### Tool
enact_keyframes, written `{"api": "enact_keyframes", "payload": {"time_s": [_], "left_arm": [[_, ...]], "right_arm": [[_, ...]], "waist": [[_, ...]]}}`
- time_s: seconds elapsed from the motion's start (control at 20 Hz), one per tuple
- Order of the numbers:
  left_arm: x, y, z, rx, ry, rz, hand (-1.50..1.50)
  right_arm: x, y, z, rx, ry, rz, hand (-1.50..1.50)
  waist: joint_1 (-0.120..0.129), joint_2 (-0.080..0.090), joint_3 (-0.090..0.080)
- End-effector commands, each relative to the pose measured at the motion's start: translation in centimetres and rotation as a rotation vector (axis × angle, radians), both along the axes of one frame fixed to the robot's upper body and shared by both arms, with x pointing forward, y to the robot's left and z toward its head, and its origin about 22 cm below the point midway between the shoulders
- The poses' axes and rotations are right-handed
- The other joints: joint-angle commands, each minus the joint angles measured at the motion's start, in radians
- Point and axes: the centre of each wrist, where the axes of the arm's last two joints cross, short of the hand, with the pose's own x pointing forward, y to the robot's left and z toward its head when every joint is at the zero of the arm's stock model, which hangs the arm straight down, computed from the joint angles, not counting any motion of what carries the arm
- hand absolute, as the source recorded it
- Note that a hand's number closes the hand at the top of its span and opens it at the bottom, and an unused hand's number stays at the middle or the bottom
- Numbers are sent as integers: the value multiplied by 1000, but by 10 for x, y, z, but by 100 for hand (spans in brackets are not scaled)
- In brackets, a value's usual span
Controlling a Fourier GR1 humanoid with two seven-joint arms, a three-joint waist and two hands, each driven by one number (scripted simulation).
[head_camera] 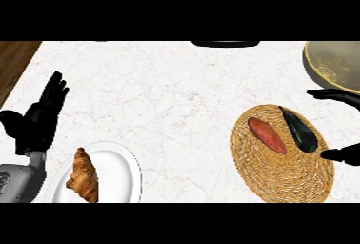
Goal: Pick the sweet potato from the placemat and place it in the bowl
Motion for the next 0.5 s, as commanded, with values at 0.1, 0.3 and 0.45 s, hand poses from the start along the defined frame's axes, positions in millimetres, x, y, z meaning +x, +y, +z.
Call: {"api": "enact_keyframes", "payload": {"time_s": [0.1,0.3,0.45], "left_arm": [[-10,10,26,30,-2,14,0],[-13,13,16,35,11,18,0],[-29,-6,7,13,10,12,0]], "right_arm": [[5,-55,0,-78,-16,-6,-150],[10,-54,18,-92,12,-7,-150],[38,-17,41,-157,-1,1,-150]], "waist": [[5,-3,-2],[-5,-5,-3],[4,-6,-3]]}}
